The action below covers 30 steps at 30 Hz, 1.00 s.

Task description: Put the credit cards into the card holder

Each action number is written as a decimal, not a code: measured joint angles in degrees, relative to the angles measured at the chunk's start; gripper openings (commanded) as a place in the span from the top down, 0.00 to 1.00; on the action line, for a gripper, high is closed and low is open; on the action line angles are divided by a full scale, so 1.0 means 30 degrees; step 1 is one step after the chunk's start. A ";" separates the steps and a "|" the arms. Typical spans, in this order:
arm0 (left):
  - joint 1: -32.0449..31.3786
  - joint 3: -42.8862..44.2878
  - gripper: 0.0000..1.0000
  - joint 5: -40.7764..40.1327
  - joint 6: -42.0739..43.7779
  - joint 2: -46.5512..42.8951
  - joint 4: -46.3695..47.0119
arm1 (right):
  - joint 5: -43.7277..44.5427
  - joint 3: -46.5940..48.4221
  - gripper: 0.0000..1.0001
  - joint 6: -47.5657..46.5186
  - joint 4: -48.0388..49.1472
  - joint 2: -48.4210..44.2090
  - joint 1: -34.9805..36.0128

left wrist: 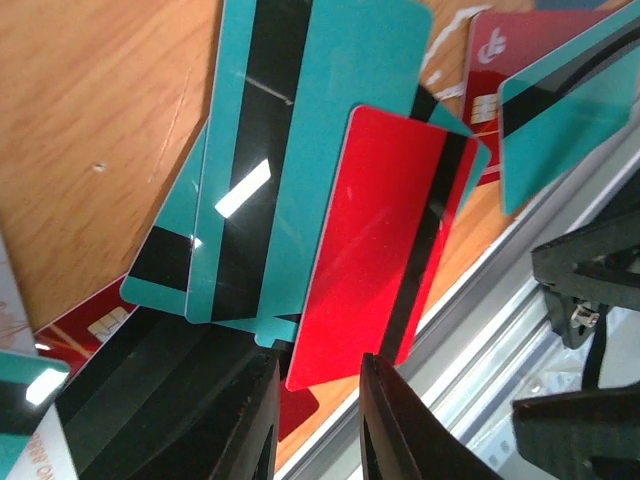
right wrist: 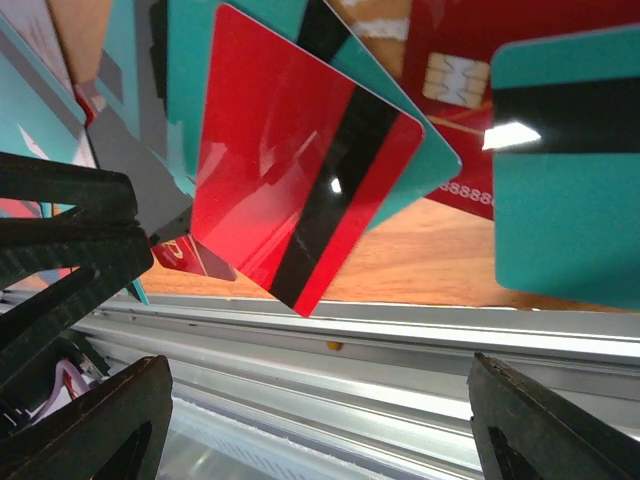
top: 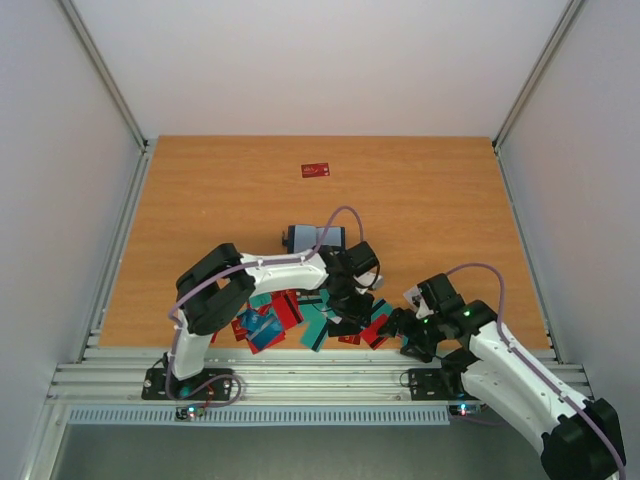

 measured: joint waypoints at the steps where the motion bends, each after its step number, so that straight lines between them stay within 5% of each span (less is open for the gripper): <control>1: -0.0073 0.0000 0.75 0.0015 -0.0066 0.0197 0.0000 | -0.0138 -0.0291 0.19 0.0197 0.0066 -0.0342 0.0000; 21: -0.0408 -0.0226 0.75 0.0692 -0.0619 0.1078 0.0758 | -0.1566 -0.3373 0.26 0.2550 0.4204 -0.0933 0.0000; 30: -0.0670 -0.0401 0.75 0.1406 -0.0670 0.1144 0.1078 | -0.2463 -0.4051 0.39 0.3381 0.5982 0.0270 0.0000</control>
